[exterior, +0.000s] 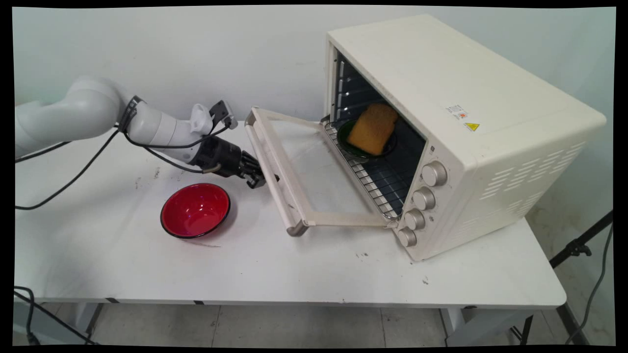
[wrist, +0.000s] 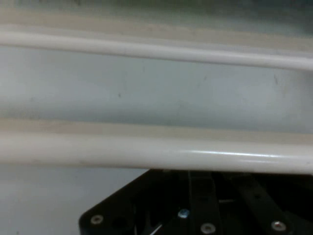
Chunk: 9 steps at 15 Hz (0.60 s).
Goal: Close the oven
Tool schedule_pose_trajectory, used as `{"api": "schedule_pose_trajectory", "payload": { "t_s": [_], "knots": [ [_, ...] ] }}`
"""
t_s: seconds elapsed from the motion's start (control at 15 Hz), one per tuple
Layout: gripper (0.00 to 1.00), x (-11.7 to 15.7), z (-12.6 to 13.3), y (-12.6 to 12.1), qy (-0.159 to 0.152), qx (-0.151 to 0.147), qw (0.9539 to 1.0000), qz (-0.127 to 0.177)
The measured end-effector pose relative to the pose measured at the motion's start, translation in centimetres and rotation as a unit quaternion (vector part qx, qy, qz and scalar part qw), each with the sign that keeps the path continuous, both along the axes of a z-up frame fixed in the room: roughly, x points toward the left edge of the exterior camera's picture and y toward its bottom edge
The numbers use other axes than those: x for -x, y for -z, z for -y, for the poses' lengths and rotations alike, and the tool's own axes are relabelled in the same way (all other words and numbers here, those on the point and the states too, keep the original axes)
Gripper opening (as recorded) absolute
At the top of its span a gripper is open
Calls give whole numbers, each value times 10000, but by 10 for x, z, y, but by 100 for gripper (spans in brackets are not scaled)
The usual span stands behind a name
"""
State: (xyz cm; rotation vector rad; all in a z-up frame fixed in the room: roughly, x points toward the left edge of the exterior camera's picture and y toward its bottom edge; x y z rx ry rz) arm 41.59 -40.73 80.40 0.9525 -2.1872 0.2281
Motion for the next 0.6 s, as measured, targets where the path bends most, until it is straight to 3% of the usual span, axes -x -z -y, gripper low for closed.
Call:
{"api": "schedule_pose_trajectory", "payload": {
  "t_s": [0.6],
  "knots": [
    [0, 3, 18, -54, -107, 169, 9994, -265]
  ]
}}
